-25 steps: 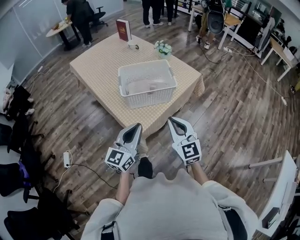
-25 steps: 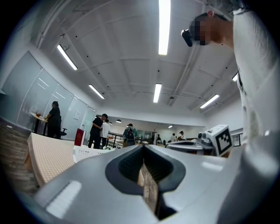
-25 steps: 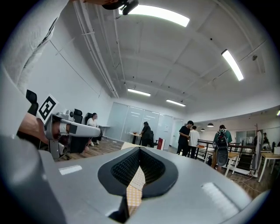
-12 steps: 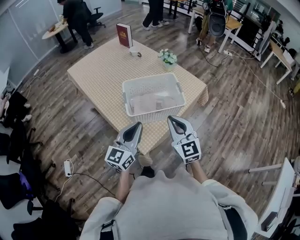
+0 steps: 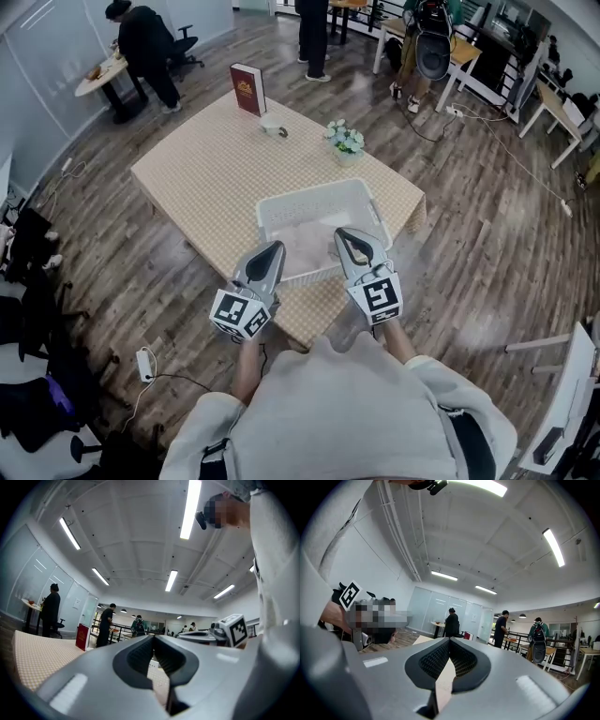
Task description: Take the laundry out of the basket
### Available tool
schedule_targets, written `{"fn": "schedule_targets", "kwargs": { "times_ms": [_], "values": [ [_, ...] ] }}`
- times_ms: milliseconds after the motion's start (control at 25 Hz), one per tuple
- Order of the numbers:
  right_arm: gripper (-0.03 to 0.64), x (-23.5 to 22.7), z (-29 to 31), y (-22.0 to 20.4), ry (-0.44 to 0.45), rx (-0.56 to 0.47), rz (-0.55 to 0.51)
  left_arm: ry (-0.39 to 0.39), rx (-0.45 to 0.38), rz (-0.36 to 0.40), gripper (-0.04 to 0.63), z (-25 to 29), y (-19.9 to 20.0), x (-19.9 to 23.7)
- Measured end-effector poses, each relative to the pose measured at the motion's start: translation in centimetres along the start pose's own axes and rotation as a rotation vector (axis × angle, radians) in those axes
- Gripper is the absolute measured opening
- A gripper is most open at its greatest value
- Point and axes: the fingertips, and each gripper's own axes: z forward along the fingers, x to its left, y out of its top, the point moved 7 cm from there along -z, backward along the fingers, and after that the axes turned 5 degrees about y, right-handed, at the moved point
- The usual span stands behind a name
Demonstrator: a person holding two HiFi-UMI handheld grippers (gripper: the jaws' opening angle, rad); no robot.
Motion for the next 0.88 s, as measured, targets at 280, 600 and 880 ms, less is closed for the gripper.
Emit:
{"fn": "schedule_targets", "kwargs": {
  "times_ms": [280,600,880],
  "values": [
    [-0.002,-1.4,4.0,0.0,-0.031,-0.006,0.001,-0.02,0.001,0.004,0.011,2.7,0.1,4.0],
    [-0.002,-3.0,4.6,-1.8,-0.051,0.006,0.032,-0.001,0.029,0.009,0.011,3.9,-1.1,5.1],
    [-0.002,-3.9,4.5,-2.7,-0.003,-0.006,0.063,0.081,0.047,0.02,0.011,3.2,-1.4,4.3]
  ]
}}
